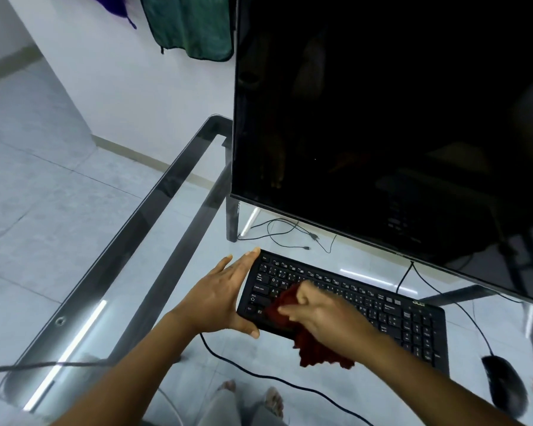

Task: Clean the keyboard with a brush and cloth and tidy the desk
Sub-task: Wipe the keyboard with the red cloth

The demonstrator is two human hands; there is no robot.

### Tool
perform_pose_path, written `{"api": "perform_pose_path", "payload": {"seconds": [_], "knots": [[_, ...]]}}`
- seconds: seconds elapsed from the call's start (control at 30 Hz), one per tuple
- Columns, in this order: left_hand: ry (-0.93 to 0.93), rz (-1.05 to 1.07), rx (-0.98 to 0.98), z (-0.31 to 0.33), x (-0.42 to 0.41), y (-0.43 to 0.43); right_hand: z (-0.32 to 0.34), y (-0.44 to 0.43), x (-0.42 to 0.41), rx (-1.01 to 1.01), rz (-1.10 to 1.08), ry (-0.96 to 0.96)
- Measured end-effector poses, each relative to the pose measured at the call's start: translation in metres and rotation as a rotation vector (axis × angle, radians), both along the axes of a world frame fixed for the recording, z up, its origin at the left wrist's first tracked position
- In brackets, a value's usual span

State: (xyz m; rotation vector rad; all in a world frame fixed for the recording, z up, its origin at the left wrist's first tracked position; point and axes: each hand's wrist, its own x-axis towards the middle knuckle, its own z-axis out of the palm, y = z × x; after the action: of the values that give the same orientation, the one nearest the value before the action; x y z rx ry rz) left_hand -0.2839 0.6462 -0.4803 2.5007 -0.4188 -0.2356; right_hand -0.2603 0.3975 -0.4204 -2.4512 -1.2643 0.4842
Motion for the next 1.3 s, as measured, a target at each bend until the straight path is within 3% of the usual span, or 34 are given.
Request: {"api": "perform_pose_path", "payload": {"seconds": [0.07, 0.13, 0.33, 0.47, 0.63, 0.73, 0.87, 1.03, 1.07, 1.2, 1.3], "knots": [[-0.018, -0.030, 0.000, 0.000, -0.002, -0.002, -0.006, 0.001, 0.016, -0.012, -0.279, -0.057], [-0.016, -0.011, 0.022, 0.002, 0.000, -0.002, -0.010, 0.021, 0.023, 0.102, -0.403, -0.087], [-0.020, -0.027, 0.030, 0.004, 0.000, -0.002, -0.012, 0.041, -0.002, -0.012, -0.083, 0.023], [-0.020, -0.020, 0.039, 0.002, 0.000, -0.003, -0.008, 0.022, 0.003, -0.012, -0.108, 0.022], [-0.020, -0.021, 0.039, 0.000, -0.001, -0.003, -0.007, 0.068, -0.009, 0.082, -0.176, 0.046], [-0.022, -0.022, 0.036, 0.002, -0.001, -0.003, -0.011, 0.047, -0.009, 0.042, -0.187, 0.063], [-0.010, -0.020, 0.034, 0.001, 0.000, -0.003, -0.014, 0.024, -0.002, -0.046, -0.174, -0.060], [-0.011, -0.012, 0.024, 0.001, 0.000, -0.003, -0.012, 0.071, 0.019, 0.054, -0.417, -0.039], [-0.022, -0.013, 0.020, 0.003, 0.000, -0.004, -0.012, 0.073, 0.012, 0.050, -0.398, 0.020], [-0.035, -0.020, 0.039, 0.002, -0.001, -0.002, -0.002, 0.056, -0.021, -0.007, -0.125, -0.047], [-0.021, -0.017, 0.045, 0.001, 0.001, -0.003, -0.004, 0.032, 0.009, -0.006, -0.507, -0.062]]}}
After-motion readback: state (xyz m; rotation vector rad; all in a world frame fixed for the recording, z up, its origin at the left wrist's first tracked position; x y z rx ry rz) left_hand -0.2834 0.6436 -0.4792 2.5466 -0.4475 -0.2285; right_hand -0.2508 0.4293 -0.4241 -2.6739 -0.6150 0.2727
